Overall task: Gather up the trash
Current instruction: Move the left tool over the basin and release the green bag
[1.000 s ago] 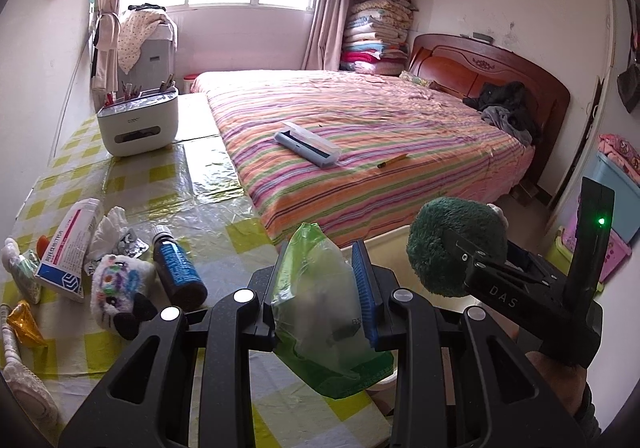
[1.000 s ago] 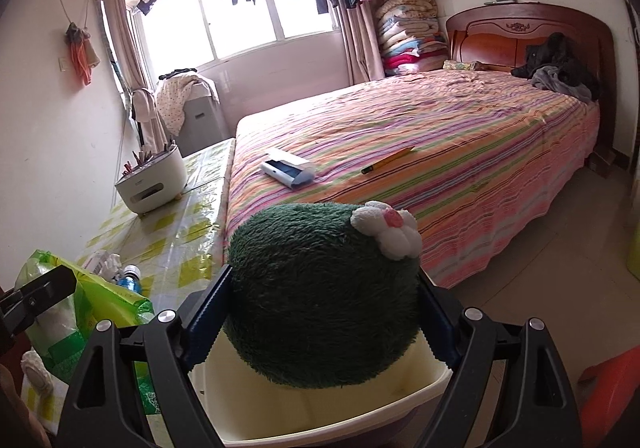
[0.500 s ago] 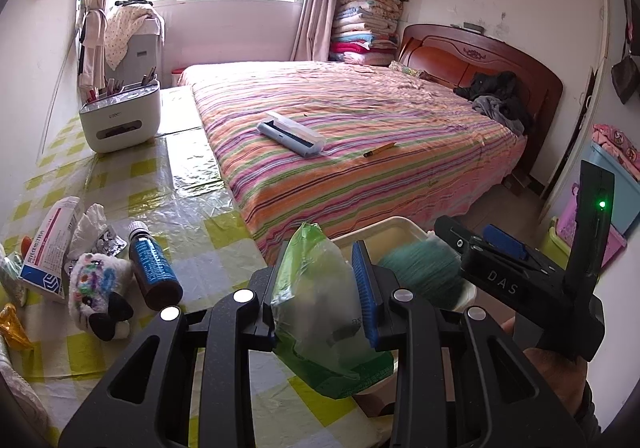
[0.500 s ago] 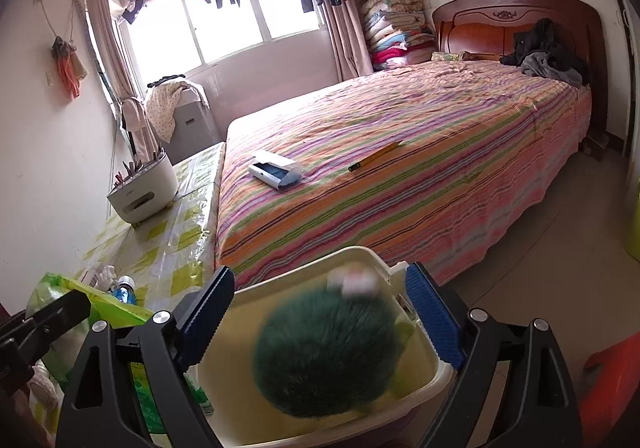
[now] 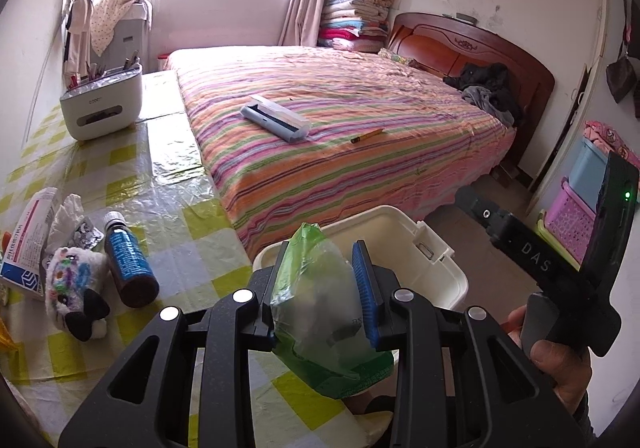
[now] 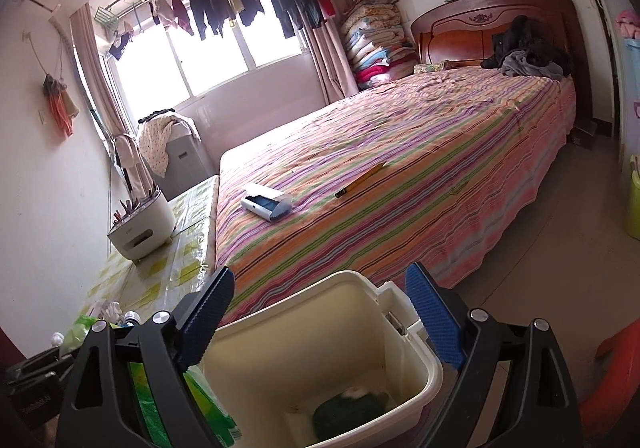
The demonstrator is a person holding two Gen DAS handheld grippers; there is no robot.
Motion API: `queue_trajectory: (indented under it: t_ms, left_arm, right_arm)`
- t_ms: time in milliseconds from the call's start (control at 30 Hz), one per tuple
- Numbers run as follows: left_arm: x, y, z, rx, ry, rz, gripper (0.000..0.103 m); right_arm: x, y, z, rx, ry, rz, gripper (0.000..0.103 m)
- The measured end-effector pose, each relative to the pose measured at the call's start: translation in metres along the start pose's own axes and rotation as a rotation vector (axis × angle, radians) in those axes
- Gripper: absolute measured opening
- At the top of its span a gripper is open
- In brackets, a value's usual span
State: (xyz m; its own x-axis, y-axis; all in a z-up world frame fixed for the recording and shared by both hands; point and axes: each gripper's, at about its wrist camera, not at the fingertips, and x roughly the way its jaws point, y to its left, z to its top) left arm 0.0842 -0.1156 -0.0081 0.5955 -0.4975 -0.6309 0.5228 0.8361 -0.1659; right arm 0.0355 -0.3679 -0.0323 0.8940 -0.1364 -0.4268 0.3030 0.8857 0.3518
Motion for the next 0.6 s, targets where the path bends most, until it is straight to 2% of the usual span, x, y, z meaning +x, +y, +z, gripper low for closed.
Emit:
queue_trajectory:
  t_ms: [267, 367, 400, 433, 467, 500, 600]
  left_arm:
    - [0.013, -0.002, 0.001, 0.003, 0.015, 0.000, 0.033]
    - [0.014, -0.006, 0.000, 0.020, -0.005, 0.012, 0.049]
    - [0.013, -0.007, 0.000, 0.026, -0.020, 0.018, 0.057]
    - [0.011, -0.007, 0.000, 0.031, -0.035, 0.023, 0.072]
    - [0.009, -0.008, 0.000, 0.037, -0.053, 0.040, 0.079]
    - [0.007, -0.008, 0.000, 0.038, -0.072, 0.060, 0.082]
    - [0.000, -0.006, 0.002, 0.041, -0.088, 0.090, 0.083]
  right_arm:
    - [0.000, -0.001, 0.001, 0.004, 0.001, 0.006, 0.085]
    - [0.001, -0.001, 0.002, 0.008, 0.002, 0.013, 0.085]
    - [0.001, 0.000, 0.002, 0.007, 0.003, 0.012, 0.085]
    - [0.001, -0.001, 0.002, 0.008, 0.002, 0.013, 0.085]
    - [0.001, -0.001, 0.002, 0.008, 0.003, 0.015, 0.085]
    - [0.001, 0.000, 0.002, 0.007, 0.003, 0.016, 0.085]
    - [0.002, 0.000, 0.002, 0.011, 0.003, 0.021, 0.085]
